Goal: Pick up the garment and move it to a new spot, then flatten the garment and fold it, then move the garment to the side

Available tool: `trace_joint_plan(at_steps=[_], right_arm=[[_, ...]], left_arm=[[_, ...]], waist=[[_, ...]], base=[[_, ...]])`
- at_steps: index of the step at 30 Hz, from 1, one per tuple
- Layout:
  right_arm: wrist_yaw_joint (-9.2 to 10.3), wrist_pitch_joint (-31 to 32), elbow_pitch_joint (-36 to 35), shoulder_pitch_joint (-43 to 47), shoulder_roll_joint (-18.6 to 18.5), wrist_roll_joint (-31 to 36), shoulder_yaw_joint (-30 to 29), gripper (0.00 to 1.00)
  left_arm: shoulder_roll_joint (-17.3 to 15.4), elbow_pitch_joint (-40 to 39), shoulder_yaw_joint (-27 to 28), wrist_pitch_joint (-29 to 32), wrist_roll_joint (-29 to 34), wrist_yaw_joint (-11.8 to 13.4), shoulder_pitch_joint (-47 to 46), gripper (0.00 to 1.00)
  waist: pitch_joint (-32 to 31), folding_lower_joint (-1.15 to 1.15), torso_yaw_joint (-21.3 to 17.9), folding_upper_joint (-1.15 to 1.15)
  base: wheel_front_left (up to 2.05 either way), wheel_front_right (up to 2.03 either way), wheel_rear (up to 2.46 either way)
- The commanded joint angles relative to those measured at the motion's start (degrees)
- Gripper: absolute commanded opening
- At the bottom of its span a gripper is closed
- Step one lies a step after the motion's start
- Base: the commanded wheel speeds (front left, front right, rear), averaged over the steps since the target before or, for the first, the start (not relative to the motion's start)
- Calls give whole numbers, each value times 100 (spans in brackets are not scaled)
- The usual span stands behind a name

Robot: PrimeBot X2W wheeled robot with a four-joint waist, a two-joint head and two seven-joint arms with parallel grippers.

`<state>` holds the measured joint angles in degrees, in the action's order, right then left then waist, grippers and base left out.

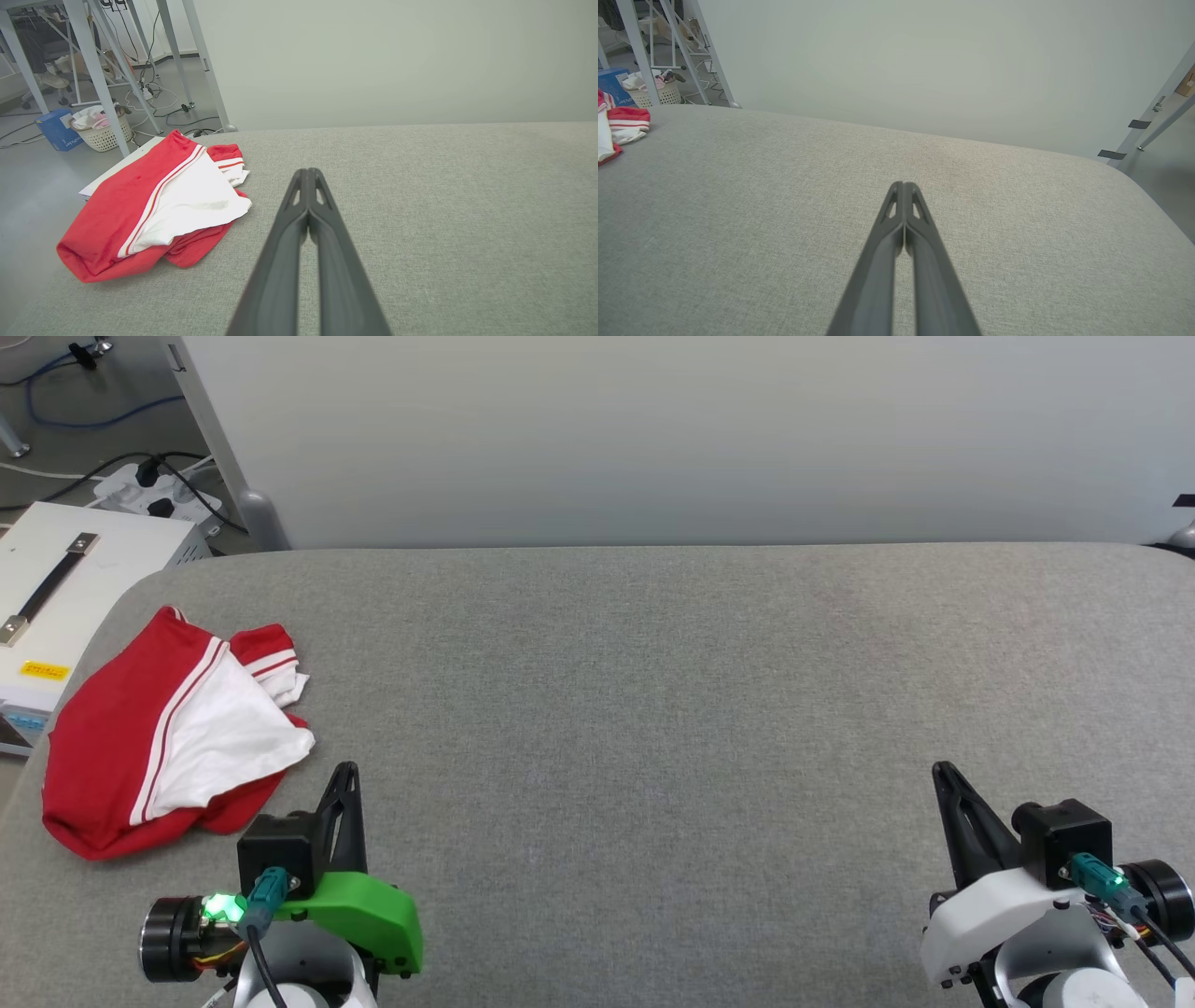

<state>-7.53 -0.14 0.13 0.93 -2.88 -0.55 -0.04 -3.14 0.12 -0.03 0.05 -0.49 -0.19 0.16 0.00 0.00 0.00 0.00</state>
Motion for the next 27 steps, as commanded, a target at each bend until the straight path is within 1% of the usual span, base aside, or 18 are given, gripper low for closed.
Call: trace_joint_plan(at_steps=[1,27], right_arm=[[4,14,-13,-93,1,55,4,0],[4,14,-13,-93,1,55,4,0]], left_arm=[[26,-12,3,-5,49,19,-16,0],[26,-12,3,-5,49,19,-16,0]], waist=[[0,0,0,0],[0,0,0,0]], base=[[0,0,0],[0,0,0]])
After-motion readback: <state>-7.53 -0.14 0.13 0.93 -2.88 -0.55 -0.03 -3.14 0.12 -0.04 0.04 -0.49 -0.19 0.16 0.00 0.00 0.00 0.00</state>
